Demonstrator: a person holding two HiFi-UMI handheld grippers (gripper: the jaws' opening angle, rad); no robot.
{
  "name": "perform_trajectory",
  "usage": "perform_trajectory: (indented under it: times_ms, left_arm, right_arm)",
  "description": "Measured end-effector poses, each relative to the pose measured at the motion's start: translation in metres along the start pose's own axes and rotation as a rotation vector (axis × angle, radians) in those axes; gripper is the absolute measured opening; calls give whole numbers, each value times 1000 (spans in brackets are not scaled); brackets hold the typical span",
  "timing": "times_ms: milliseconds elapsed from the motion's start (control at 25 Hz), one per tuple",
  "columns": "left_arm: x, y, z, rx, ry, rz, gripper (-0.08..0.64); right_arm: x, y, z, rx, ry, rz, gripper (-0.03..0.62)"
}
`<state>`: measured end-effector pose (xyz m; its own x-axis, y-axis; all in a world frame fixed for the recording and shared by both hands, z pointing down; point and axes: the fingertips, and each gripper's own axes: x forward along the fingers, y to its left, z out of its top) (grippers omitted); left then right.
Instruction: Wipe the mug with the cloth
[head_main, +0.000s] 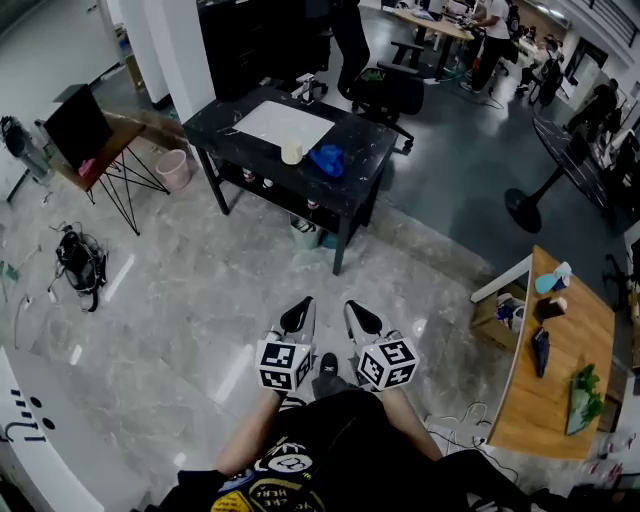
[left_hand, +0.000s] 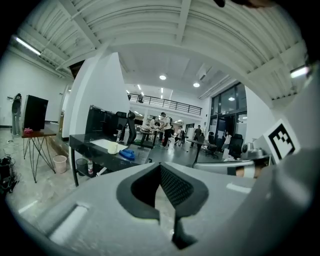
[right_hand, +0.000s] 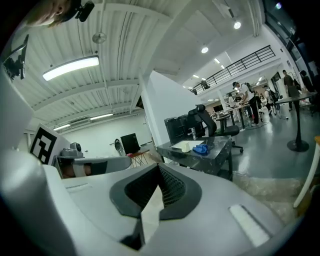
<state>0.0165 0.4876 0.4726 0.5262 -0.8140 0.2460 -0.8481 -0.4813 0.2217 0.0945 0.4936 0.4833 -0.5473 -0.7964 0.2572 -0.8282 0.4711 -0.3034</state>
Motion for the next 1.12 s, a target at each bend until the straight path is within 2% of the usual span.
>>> perform_trajectory:
  times_ms: [120, 200, 360, 520, 760, 1000, 1120]
  left_arm:
    - [48, -3, 34, -35, -70, -34, 3]
    - [76, 0, 48, -29, -89, -36, 3]
    - [122, 12, 50, 33, -35, -26, 3]
    - [160, 33, 47, 5, 9, -19, 5]
    - [229, 82, 60, 12, 28, -22, 5]
    - [296, 159, 86, 22, 33, -38, 3]
    - [328, 199, 96, 54, 44, -47, 5]
  right_arm:
    - [27, -35, 26, 5, -9, 20, 2]
    - [45, -53, 36, -5, 0, 39, 2]
    - [81, -81, 46, -20, 28, 69, 3]
    - [112, -100, 55, -6, 44, 87, 2]
    - [180, -139, 74, -2, 67, 68, 2]
    - [274, -172, 98, -17, 77, 18, 2]
    - [321, -183, 111, -37, 59, 19, 3]
